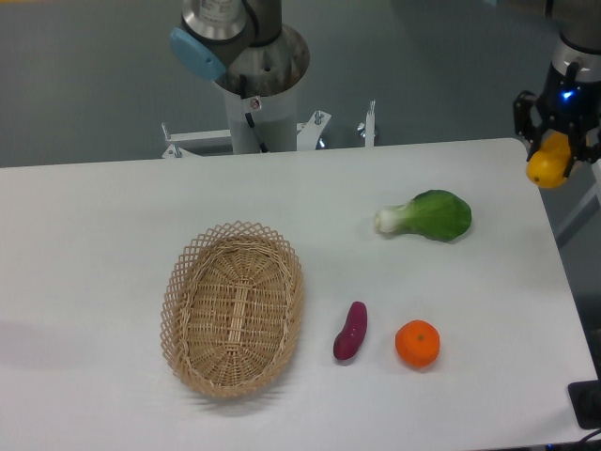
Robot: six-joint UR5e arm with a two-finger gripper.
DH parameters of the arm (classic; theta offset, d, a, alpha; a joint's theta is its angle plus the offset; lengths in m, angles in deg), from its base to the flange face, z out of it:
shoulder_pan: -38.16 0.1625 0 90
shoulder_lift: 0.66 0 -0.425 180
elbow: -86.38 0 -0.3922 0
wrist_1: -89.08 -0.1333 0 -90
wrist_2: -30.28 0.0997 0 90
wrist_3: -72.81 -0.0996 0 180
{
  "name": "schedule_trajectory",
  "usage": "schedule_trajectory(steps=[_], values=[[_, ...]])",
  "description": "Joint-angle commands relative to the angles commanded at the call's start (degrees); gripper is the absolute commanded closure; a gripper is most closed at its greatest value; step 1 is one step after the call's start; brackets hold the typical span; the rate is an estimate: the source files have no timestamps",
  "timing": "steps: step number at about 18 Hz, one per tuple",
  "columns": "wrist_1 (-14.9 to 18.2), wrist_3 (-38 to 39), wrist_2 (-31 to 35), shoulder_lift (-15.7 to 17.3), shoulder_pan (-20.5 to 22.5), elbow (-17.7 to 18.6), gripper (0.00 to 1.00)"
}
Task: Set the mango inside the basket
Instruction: 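Lift the held yellow mango with the gripper away from the table edge, then carry the yellow mango over the wicker basket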
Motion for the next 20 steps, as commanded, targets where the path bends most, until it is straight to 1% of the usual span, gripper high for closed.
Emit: schedule_trajectory(steps=[5, 8, 10, 11, 13, 15, 18, 20], values=[[0.1, 0.6, -0.2, 0.3, -0.8, 1.1, 0.44], [0.1, 1.5, -0.4, 3.1, -1.0, 4.3, 0.44], [0.0, 3.5, -0.6, 5.0, -1.2, 7.0, 0.44], [0.0, 4.8, -0.6, 6.1, -2.3, 8.2, 0.44], [-0.1, 9.6, -0.6, 7.7, -4.7, 10.4, 0.44], [-0.4, 16.0, -0.5, 8.6, -7.5, 11.9, 0.44], [-2.3, 24.9, -0.5, 9.9, -12.6, 14.2, 0.44], [-4.6, 32.0, -0.5, 10.0, -16.2, 15.9, 0.44]])
